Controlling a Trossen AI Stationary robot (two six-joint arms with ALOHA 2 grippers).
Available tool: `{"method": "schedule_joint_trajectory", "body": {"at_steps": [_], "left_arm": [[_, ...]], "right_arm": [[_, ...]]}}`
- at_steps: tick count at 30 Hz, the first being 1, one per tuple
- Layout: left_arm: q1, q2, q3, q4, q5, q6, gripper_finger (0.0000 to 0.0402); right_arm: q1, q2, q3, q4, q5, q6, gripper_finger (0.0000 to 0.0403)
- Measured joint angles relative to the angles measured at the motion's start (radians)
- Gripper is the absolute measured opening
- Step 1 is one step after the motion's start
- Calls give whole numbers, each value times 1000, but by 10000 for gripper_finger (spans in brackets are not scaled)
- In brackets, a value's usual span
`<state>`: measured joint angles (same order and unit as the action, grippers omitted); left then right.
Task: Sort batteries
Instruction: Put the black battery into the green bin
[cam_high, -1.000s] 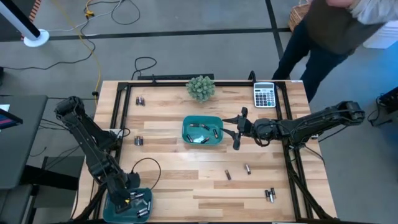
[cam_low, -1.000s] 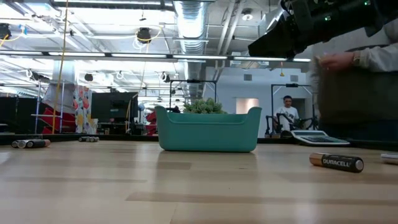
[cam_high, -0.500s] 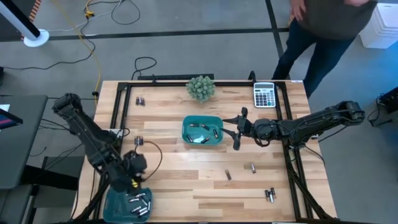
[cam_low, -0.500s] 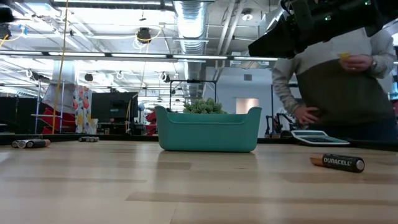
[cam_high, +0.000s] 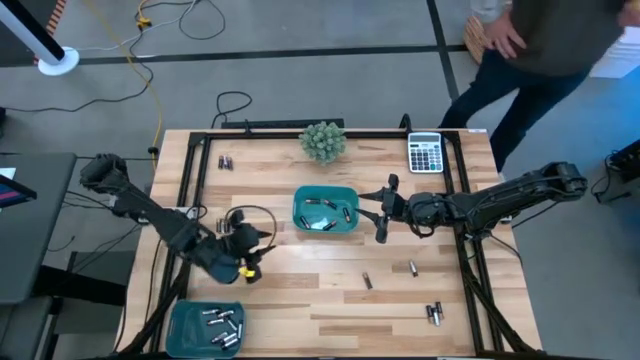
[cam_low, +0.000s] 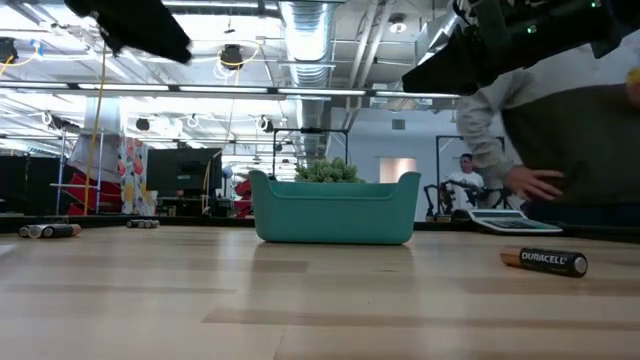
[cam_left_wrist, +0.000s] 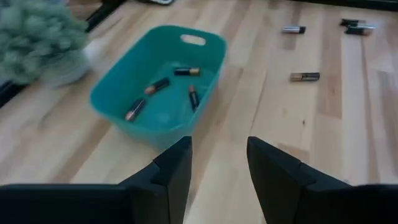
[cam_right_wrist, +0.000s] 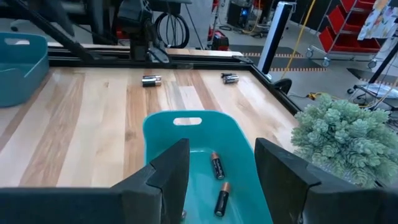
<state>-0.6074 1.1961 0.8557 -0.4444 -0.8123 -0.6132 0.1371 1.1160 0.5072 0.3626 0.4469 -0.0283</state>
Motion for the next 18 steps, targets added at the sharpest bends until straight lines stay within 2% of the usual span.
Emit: {"method": "schedule_joint_trajectory", "body": {"at_steps": [4, 7, 12, 18], "left_arm": [[93, 2, -114, 289, 116, 184, 148], [161, 1, -170, 433, 173, 311, 148], [276, -27, -207, 481, 236, 398, 148], [420, -76, -290, 651, 450, 521, 148]], "right_arm": [[0, 0, 0, 0, 0, 0, 195], [0, 0, 0, 1, 0, -3, 195], [18, 0, 0, -20, 1, 28, 195], [74, 0, 21, -65, 17, 47, 195]]}}
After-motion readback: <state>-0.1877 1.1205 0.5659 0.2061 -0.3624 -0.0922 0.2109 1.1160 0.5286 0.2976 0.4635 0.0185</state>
